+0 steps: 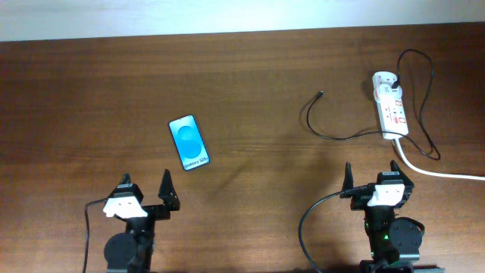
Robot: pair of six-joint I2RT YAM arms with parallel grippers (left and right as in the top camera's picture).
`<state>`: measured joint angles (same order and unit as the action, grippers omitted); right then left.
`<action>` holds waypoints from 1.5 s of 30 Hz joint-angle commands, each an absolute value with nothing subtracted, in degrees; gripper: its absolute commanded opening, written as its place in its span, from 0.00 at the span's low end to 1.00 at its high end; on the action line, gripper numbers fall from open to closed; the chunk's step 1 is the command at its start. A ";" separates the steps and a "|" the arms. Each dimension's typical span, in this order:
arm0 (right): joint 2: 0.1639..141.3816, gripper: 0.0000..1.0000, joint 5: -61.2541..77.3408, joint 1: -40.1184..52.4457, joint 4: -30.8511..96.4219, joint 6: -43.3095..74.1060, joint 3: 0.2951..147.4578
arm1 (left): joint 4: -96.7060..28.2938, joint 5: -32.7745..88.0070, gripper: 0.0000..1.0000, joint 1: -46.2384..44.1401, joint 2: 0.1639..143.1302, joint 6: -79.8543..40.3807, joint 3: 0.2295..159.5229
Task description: Plug charger to phone and switch on socket
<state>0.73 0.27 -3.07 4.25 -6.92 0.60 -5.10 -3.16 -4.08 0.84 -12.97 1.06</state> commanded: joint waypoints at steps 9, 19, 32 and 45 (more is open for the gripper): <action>0.21 0.99 0.82 -3.51 4.54 -7.07 0.32 | -5.23 -2.66 0.99 -3.84 0.40 -11.88 0.86; 0.21 0.99 0.84 -3.51 4.54 -7.07 0.32 | -4.69 -5.13 0.99 -3.86 0.40 -12.08 0.89; 0.21 0.99 0.84 -3.51 4.54 -7.07 0.32 | -11.25 -2.74 0.99 -3.86 14.39 -12.05 15.59; 0.21 0.99 0.82 -3.51 4.54 -7.07 0.32 | -11.29 -2.81 0.99 -3.86 22.81 -11.86 21.19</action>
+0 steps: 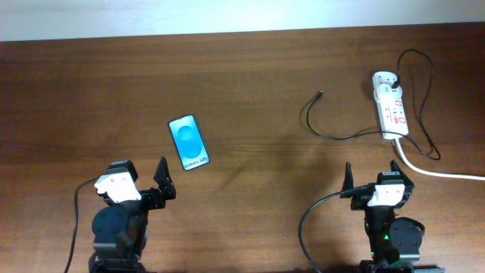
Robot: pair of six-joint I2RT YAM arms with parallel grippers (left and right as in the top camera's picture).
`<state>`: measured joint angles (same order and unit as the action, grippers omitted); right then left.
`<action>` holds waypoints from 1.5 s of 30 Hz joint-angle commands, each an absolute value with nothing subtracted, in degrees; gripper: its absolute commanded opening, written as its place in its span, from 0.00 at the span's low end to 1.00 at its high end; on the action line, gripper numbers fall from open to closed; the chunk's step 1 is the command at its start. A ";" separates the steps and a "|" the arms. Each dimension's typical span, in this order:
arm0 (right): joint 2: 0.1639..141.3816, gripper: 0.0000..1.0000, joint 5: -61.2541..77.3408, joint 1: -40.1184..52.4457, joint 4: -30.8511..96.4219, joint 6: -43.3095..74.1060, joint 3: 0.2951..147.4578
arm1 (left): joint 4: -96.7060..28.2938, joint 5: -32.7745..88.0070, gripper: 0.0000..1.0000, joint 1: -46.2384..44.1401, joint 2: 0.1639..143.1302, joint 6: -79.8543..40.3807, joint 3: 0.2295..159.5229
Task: Plug charger to phone and switch on socket
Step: 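Move the left gripper over the blue phone and lower onto it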
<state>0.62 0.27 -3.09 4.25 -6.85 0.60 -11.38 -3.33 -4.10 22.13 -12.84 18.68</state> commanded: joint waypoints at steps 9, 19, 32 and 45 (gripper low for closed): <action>0.21 0.99 0.82 -3.51 4.54 -7.07 0.32 | -18.81 -4.73 0.99 -3.88 45.52 -11.90 40.75; 0.21 0.99 0.84 -3.51 4.54 -7.07 0.32 | -51.70 6.68 0.99 -3.97 82.17 -13.61 78.37; 0.21 0.99 0.82 -3.51 4.54 -7.07 0.32 | -47.55 -5.23 0.99 -15.94 99.72 -28.32 78.37; 0.21 0.99 0.84 -3.51 4.54 -7.07 0.32 | -45.65 -5.89 0.99 -12.38 111.13 -35.55 78.30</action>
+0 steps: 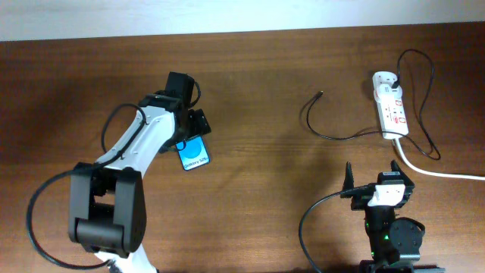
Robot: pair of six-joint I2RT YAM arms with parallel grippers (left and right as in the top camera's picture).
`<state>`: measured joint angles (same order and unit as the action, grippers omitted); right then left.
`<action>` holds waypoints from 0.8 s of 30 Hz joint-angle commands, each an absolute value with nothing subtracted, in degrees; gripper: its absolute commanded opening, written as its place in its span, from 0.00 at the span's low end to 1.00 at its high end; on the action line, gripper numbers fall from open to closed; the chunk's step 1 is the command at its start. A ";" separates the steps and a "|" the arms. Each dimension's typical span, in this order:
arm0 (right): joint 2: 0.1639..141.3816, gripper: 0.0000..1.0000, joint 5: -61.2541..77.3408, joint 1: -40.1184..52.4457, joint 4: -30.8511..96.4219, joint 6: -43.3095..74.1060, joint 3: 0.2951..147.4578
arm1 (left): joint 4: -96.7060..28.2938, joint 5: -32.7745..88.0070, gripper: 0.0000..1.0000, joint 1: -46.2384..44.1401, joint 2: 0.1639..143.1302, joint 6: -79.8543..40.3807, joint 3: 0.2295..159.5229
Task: Plug charger to phone and switch on socket
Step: 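Move the left gripper over the blue phone and lower onto it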
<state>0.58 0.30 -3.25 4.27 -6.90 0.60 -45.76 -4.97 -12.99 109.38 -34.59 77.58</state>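
Note:
A phone (194, 155) with a blue screen lies on the wooden table (250, 174), left of centre; only its lower half shows. My left arm reaches out over it, and my left gripper (191, 126) hangs over the phone's upper half, open, with one dark finger (201, 121) at the phone's right edge. The black charger cable (333, 136) lies loose at the right, its free plug tip (321, 94) pointing up-left. The cable runs from a white power strip (391, 106) at the far right. Near the front edge my right gripper (372, 176) stands open and holds nothing.
A thick white cord (432, 171) runs from the power strip off to the right edge. A pale wall band (242, 14) borders the table's far side. Both arm bases stand at the front edge.
My left arm was folded at the front edge with its gripper near the phone's lower end. Now it is stretched out with the gripper over the phone's upper half. The right arm, cable and strip are unchanged.
At first both arms were parked at the front edge with open grippers, and the phone lay uncovered. Then the left arm's base had turned a little to the left. Now the left gripper is over the phone, which lies in the same place.

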 commanded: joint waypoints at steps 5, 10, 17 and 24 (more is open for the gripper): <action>0.21 0.99 0.82 -3.51 4.54 -7.07 0.32 | -44.80 -5.85 0.99 -12.14 114.21 -35.14 78.26; 0.21 0.99 0.82 -3.51 4.54 -7.07 0.32 | -44.25 -5.87 0.99 -12.14 114.54 -35.14 78.24; 0.21 0.99 0.84 -3.51 4.54 -7.07 0.32 | -43.33 -5.85 0.99 -12.21 116.01 -35.14 77.93; 0.21 0.99 0.84 -3.51 4.54 -7.07 0.32 | -43.59 -4.71 0.99 -12.32 119.15 -35.16 77.93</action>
<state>0.58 0.30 -3.25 4.27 -6.90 0.60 -43.05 -5.06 -12.56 116.77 -34.70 78.02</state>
